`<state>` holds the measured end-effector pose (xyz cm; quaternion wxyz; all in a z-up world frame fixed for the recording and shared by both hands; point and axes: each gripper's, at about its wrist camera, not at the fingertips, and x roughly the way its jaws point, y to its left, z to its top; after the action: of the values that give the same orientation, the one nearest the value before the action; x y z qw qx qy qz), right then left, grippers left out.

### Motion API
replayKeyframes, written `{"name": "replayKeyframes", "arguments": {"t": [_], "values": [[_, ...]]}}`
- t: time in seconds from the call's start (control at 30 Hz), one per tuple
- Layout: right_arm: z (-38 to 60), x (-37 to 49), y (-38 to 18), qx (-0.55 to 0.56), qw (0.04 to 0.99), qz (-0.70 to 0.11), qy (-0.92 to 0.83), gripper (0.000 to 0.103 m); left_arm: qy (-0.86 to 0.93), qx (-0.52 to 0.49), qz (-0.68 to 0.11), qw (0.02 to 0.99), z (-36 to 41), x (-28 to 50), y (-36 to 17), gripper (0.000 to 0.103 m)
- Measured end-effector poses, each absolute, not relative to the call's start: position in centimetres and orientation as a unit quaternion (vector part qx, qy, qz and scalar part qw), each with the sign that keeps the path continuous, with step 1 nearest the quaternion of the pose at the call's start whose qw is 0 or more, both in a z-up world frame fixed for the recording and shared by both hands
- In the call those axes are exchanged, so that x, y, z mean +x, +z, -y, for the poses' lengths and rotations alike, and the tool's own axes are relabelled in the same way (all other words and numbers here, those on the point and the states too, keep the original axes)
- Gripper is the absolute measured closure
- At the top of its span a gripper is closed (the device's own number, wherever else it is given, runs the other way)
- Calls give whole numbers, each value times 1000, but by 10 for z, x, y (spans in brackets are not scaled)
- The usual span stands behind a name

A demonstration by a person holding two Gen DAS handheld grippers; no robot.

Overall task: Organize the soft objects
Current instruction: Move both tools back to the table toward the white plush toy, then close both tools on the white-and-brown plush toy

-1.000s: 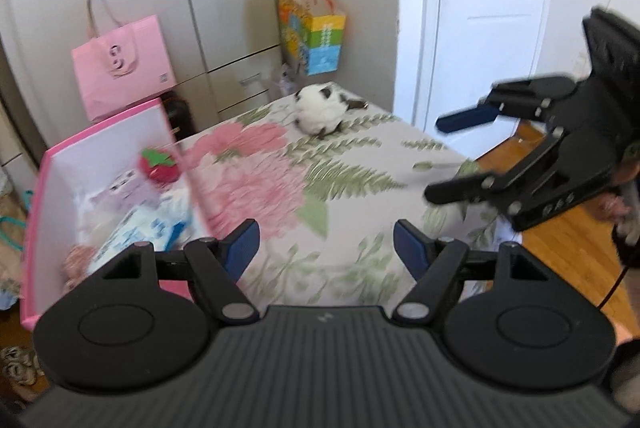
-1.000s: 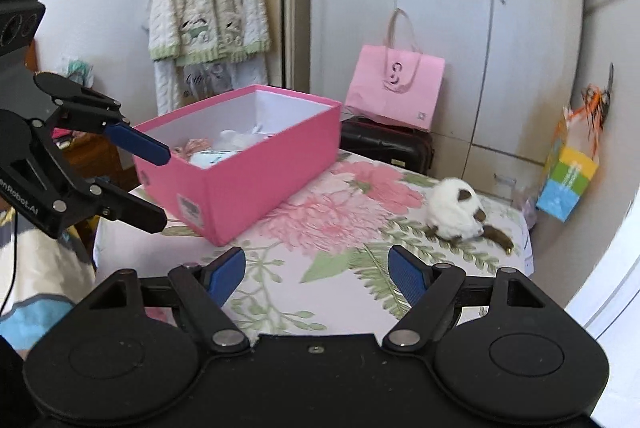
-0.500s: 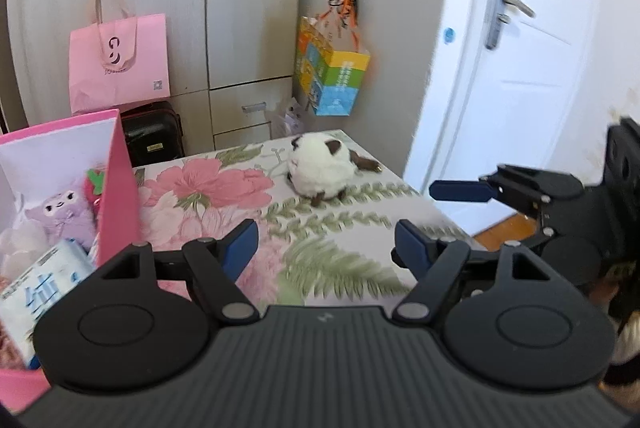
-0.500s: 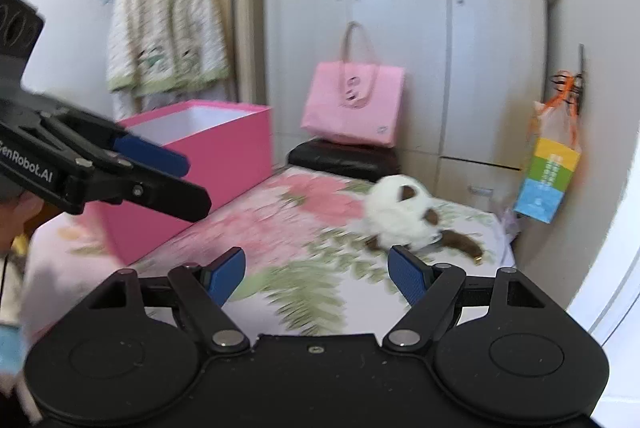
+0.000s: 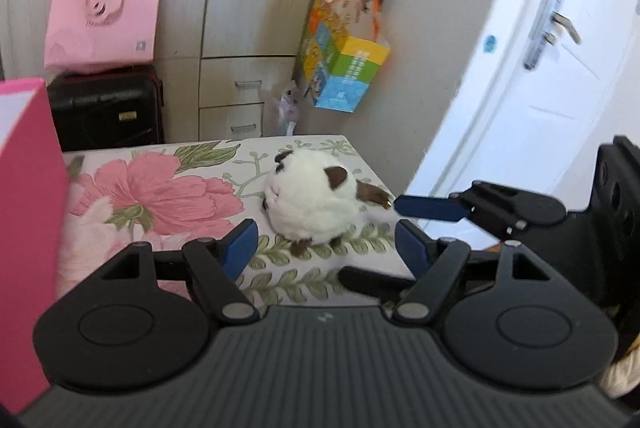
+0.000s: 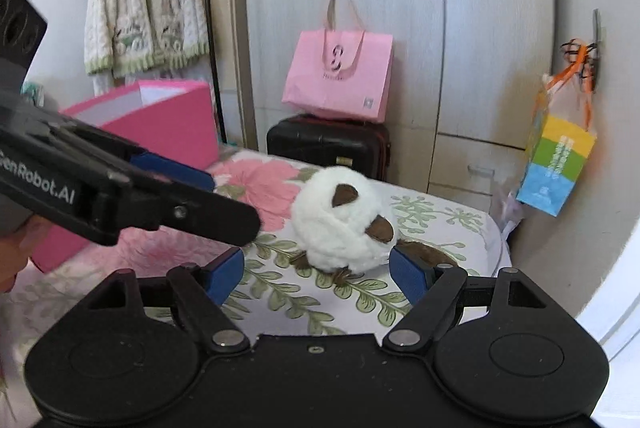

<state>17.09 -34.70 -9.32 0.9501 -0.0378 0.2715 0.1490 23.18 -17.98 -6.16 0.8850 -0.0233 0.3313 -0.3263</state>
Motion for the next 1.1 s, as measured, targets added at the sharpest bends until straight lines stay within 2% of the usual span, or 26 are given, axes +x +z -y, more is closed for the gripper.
{"name": "replayKeyframes", "arguments": {"t": [0.47, 0.57, 0.6, 0.77, 1.1], "values": [[353, 225, -119, -45, 940, -287, 176, 20, -313, -35, -310, 897, 218, 270, -86, 30], [353, 232, -124, -42, 938, -296, 174, 20, -310, -38, -316, 896, 218, 273, -92, 37], [354, 233, -126, -38, 938, -297, 173, 20, -308, -39, -319, 896, 217, 274, -93, 42], [352, 234, -127, -52, 938, -307, 152, 34, -304, -21, -307, 902, 220, 271, -96, 50], [354, 218, -121, -4, 943, -306, 128, 37, -304, 32, -276, 911, 229, 242, -87, 51]]}}
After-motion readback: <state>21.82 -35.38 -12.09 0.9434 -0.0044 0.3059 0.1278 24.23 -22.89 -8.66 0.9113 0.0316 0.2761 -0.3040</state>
